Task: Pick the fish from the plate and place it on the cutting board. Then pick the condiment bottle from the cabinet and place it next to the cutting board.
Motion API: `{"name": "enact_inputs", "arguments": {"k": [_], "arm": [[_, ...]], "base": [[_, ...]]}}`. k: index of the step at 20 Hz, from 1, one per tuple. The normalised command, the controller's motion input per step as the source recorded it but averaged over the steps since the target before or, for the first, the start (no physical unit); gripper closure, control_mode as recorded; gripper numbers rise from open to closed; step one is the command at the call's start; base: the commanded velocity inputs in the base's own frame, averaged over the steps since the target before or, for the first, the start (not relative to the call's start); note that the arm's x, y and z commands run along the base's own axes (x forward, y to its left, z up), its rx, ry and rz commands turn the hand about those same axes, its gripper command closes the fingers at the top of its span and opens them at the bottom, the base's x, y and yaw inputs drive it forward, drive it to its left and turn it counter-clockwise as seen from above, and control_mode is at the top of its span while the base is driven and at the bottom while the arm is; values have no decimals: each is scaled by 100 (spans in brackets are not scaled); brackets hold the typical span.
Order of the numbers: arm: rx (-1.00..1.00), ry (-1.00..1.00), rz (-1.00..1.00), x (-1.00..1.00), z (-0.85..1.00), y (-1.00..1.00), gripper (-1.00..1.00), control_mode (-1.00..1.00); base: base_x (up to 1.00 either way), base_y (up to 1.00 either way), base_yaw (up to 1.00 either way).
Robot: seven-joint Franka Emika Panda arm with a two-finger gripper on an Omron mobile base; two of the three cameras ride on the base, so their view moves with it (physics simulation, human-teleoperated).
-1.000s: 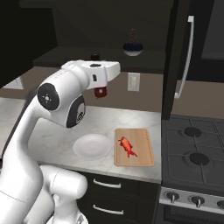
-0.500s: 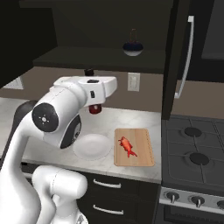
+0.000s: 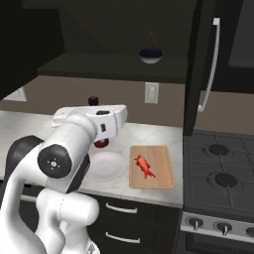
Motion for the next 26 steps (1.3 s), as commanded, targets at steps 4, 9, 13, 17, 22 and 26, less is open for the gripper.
{"name": "enact_inputs", "arguments": {"k": [4,9,13,17,22,26], "arm": [[0,0,16,-15,-35,19,100,-100],[-1,2,14,-11,-21,3,100,-100],[-1,0,11,-17,-12,0,100,-100],[0,-4,19,-4,-51,0,100,-100],[0,-6,25,0,-79,3,100,-100],[0,-6,27,0,-90,6,100,-100]], "base": [[0,0,0],[0,0,0],[0,0,0],[0,0,0],[0,0,0],[0,0,0]]}}
